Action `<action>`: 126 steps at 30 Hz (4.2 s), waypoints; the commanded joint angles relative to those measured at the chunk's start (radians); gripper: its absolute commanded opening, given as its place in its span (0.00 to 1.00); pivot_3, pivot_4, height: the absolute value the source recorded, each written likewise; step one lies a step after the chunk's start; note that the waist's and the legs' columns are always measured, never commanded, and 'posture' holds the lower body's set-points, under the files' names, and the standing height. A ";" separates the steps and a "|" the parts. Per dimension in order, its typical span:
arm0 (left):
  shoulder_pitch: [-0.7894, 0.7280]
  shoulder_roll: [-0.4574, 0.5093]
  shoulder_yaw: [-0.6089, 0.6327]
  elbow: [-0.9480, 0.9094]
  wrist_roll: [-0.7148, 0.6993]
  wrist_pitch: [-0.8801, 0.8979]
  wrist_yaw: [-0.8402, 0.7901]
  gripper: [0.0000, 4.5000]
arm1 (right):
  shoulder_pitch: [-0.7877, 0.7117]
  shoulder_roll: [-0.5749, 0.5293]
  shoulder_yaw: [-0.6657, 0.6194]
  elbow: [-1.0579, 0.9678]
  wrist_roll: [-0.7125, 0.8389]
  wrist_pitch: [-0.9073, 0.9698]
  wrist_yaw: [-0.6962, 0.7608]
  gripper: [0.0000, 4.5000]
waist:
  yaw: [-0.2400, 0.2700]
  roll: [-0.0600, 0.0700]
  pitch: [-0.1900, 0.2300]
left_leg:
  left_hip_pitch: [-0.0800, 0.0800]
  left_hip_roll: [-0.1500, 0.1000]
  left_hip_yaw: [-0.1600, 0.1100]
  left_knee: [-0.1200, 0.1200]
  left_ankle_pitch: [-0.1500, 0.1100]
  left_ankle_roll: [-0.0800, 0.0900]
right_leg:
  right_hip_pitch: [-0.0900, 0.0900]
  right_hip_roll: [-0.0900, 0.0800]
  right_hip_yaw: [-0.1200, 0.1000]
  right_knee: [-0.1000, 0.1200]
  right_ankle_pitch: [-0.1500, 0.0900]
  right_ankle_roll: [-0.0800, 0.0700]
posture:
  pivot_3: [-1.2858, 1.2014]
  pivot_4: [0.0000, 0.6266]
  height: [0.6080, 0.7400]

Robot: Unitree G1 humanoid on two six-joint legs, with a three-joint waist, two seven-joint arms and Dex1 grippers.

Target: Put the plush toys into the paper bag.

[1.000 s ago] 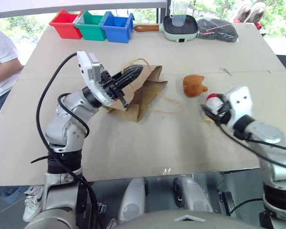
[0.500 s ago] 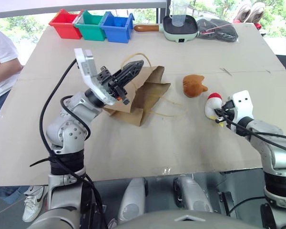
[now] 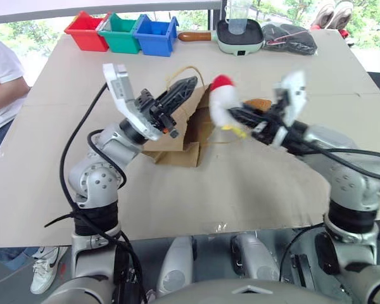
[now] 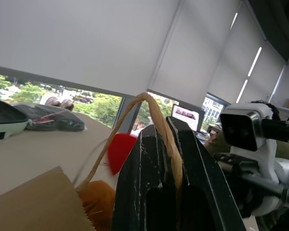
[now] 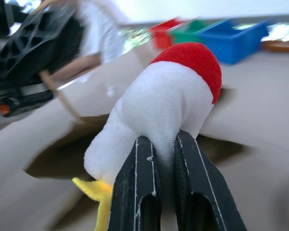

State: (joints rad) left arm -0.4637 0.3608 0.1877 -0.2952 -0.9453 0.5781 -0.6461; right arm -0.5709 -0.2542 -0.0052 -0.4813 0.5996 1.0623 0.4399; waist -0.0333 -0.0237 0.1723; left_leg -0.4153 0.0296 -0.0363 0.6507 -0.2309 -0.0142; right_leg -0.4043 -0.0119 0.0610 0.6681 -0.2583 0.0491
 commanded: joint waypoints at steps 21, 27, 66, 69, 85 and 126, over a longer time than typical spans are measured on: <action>0.083 -0.088 -0.080 -0.109 0.037 -0.067 0.032 0.00 | -0.207 0.142 0.336 0.752 -0.287 -0.463 0.239 0.20 | -0.008 0.000 0.000 | 0.000 0.000 0.001 -0.001 0.000 0.000 | -0.001 0.000 0.001 0.000 0.000 0.000 | 0.52 0.24 1.00; 0.120 -0.039 -0.014 -0.087 0.065 -0.105 0.029 0.00 | -0.124 0.031 0.285 0.553 -0.260 -0.410 0.290 0.84 | 0.001 0.000 0.000 | -0.001 -0.002 0.001 -0.001 0.000 0.000 | -0.002 -0.003 0.000 0.000 0.000 0.000 | 0.52 0.24 1.00; 0.022 -0.021 -0.029 -0.040 0.050 -0.082 0.023 0.00 | -0.082 -0.143 0.300 0.201 -0.421 -0.381 0.203 0.00 | -0.008 0.001 0.001 | 0.000 -0.003 0.001 -0.002 0.000 0.000 | -0.002 -0.002 0.001 0.002 0.000 0.001 | 0.52 0.24 1.00; 0.000 -0.040 -0.043 -0.031 0.047 -0.086 0.011 0.00 | -0.129 -0.107 0.413 0.321 -0.526 -0.419 0.182 0.00 | -0.005 0.001 0.001 | 0.000 -0.003 0.001 -0.001 0.000 0.000 | -0.003 -0.003 0.001 0.002 0.000 0.001 | 0.52 0.24 1.00; 0.038 -0.049 -0.051 -0.002 0.118 -0.119 -0.022 0.00 | -0.191 0.027 0.475 0.579 -0.564 -0.696 0.367 0.00 | -0.004 0.001 0.001 | -0.001 -0.004 0.000 -0.001 0.000 0.000 | -0.003 -0.004 0.001 0.002 0.000 0.000 | 0.52 0.24 1.00; 0.367 -0.008 0.076 -0.319 -0.094 -0.101 0.176 0.00 | -0.446 -0.286 0.456 0.368 -0.547 -0.686 0.710 0.00 | -0.003 0.000 0.002 | 0.000 -0.004 0.000 0.000 0.000 0.000 | -0.003 -0.005 0.000 0.002 0.000 0.001 | 0.52 0.24 1.00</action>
State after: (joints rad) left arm -0.0989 0.3487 0.2642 -0.5738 -1.0428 0.5017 -0.4624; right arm -0.9859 -0.5384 0.4504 -0.1099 0.0560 0.4047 1.1159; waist -0.0361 -0.0233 0.1739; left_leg -0.4157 0.0256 -0.0361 0.6505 -0.2308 -0.0141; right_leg -0.4068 -0.0168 0.0614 0.6699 -0.2583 0.0498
